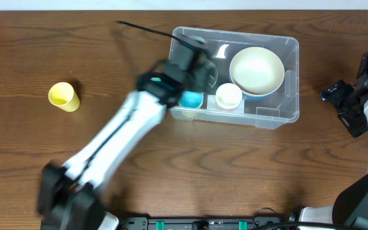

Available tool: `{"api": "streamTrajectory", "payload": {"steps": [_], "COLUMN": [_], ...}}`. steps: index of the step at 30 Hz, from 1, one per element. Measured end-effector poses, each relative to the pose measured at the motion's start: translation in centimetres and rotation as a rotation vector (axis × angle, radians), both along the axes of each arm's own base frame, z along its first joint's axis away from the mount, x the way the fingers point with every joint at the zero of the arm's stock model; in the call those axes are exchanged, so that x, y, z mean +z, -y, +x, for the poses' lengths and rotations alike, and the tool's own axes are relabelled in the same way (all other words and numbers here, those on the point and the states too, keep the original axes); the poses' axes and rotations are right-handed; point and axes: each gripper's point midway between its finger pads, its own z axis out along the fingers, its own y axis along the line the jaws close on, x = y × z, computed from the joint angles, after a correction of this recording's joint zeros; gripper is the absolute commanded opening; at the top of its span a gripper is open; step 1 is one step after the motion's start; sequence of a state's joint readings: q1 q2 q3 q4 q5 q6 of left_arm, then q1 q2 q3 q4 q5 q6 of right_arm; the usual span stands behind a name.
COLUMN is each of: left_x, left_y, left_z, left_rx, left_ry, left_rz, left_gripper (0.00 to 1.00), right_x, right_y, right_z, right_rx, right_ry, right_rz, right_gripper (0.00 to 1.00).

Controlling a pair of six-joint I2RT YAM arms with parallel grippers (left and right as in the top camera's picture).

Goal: Pack container
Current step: 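Release the white cup and move the left gripper to the yellow cup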

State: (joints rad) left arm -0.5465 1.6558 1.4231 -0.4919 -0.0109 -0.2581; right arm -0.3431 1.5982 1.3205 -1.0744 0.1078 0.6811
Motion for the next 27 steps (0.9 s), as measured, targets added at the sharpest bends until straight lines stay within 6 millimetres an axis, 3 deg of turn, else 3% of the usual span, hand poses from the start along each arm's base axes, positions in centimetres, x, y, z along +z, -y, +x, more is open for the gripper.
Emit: {"api": "streamTrajectory", "payload": {"steps": [2, 5, 7, 9, 13, 17, 21, 27], "left_x": [4.1, 9.8, 11.6, 11.6, 8.2, 2.3, -3.4, -8.8], "left_y": [-4.3, -12.4, -17.4, -22.4, -30.1, -35.3, -38.0, -40.4], "left_z": [0.6, 0.4, -0.3, -1.2, -1.8, -2.3, -3.2, -4.0], "left_rx": [0.107, 0.309, 0.448, 0.597, 0.859, 1.046, 1.176, 1.285], "left_ry": [0.076, 0.182, 0.202, 0.178, 0.061, -0.118, -0.300, -0.449], "left_rz": [-0.008, -0.006, 0.004, 0.019, 0.033, 0.032, 0.013, -0.004], "left_gripper": [0.98, 0.98, 0.98, 0.98, 0.98, 0.98, 0.98, 0.98], "right_x": [0.0, 0.0, 0.0, 0.0, 0.0, 0.0, 0.0, 0.0], "right_y": [0.0, 0.0, 0.0, 0.0, 0.0, 0.0, 0.0, 0.0], "right_z": [0.0, 0.0, 0.0, 0.0, 0.0, 0.0, 0.0, 0.0], "right_rx": [0.000, 0.000, 0.000, 0.000, 0.000, 0.000, 0.000, 0.000], "right_ry": [0.000, 0.001, 0.000, 0.001, 0.001, 0.001, 0.001, 0.001], "right_rz": [0.000, 0.000, 0.000, 0.000, 0.000, 0.000, 0.000, 0.000], "right_gripper": [0.99, 0.99, 0.99, 0.99, 0.99, 0.99, 0.99, 0.99]}}
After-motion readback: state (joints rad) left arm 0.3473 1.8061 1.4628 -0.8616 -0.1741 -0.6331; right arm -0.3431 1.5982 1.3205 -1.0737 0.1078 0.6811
